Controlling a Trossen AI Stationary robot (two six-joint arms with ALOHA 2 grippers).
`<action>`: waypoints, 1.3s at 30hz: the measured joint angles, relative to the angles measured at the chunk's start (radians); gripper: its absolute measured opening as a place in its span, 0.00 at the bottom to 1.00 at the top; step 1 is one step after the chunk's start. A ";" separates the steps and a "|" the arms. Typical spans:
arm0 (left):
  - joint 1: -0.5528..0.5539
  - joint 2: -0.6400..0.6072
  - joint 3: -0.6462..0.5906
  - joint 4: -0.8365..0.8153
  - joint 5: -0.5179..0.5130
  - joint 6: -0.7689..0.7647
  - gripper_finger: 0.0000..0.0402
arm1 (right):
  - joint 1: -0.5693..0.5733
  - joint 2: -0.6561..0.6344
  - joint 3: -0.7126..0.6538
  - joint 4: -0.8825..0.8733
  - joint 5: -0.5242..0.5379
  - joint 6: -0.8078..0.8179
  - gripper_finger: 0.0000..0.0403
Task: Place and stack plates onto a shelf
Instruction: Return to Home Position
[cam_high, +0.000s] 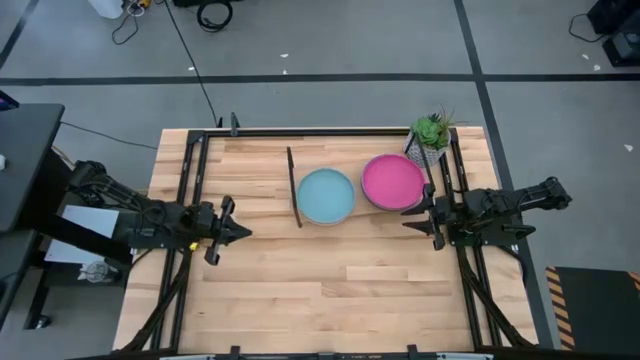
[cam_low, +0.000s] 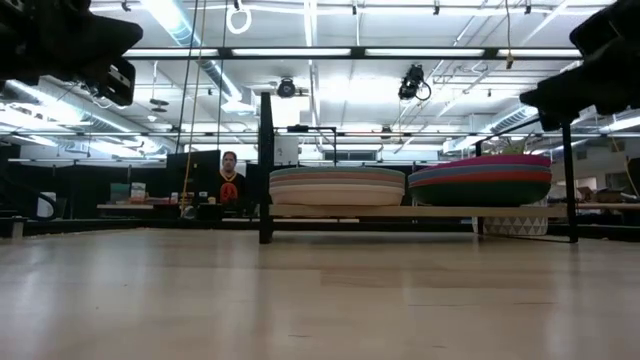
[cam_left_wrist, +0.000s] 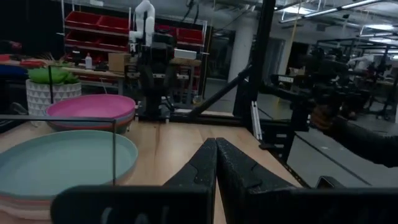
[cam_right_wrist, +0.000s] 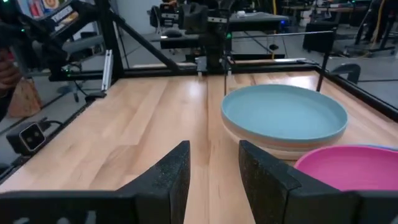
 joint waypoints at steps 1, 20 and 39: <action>0.000 -0.011 0.000 -0.013 -0.010 0.003 0.04 | 0.000 0.002 -0.004 0.006 0.007 -0.002 0.35; -0.046 -0.048 0.000 -0.133 -0.157 0.019 0.04 | 0.034 0.012 0.077 -0.036 -0.045 -0.014 0.25; -0.046 -0.048 0.000 -0.137 -0.172 -0.014 0.04 | 0.052 0.063 0.038 0.286 0.693 0.162 0.20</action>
